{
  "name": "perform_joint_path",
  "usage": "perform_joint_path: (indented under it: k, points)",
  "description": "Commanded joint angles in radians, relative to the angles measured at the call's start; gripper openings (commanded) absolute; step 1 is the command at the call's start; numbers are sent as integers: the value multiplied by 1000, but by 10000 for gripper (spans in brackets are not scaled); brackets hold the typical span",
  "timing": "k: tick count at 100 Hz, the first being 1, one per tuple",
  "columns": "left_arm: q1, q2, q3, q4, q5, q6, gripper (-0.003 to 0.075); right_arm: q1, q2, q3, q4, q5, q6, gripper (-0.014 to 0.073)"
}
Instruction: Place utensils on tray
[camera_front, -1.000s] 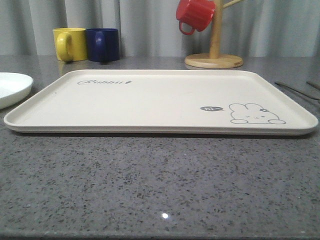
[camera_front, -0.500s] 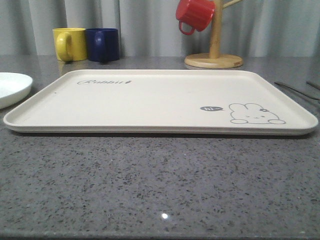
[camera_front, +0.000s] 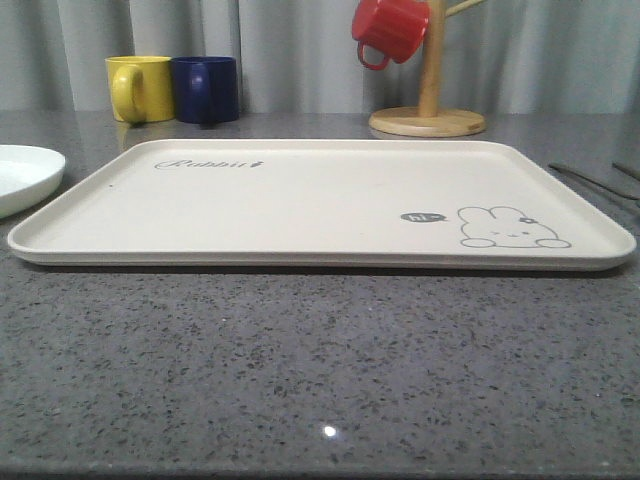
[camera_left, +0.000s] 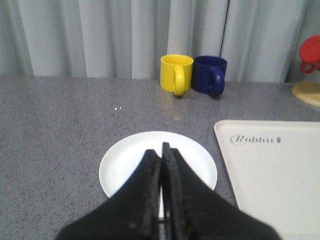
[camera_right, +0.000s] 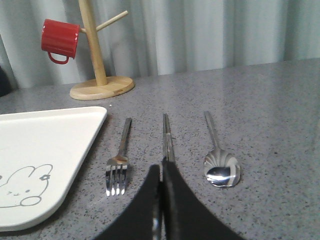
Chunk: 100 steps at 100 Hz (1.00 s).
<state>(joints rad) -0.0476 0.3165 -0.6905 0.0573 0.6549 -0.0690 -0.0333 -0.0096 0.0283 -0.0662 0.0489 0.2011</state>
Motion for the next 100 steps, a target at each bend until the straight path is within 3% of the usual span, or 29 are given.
perform_joint_path:
  k: [1,22,57,67,83,88,100]
  points:
    - [1,129,-151,18,76,8,-18,-5,-21,-19,-11,-84,-9,-69]
    - [1,338,-311,46,189,21,-18,-5,-21,-19,-11,-84,-9,-69]
    - [1,525,-318,61,213,30,-6,-5,-21,-19,-11,-84,-9,-69]
    - [1,553,-318,61,243,61,108,-5,-21,-19,-11,-84,-9,-69]
    - [1,592,-318,59,235,61,434,-5,-21,-19,-11,-84,-9,-69]
    - [1,600,-318,57,233,61,475,-5,-21,-19,-11,-84,-9,-69]
    - [1,633,-318,32,204,61,471,-5,-21,-19,-11,-84,-9,-69]
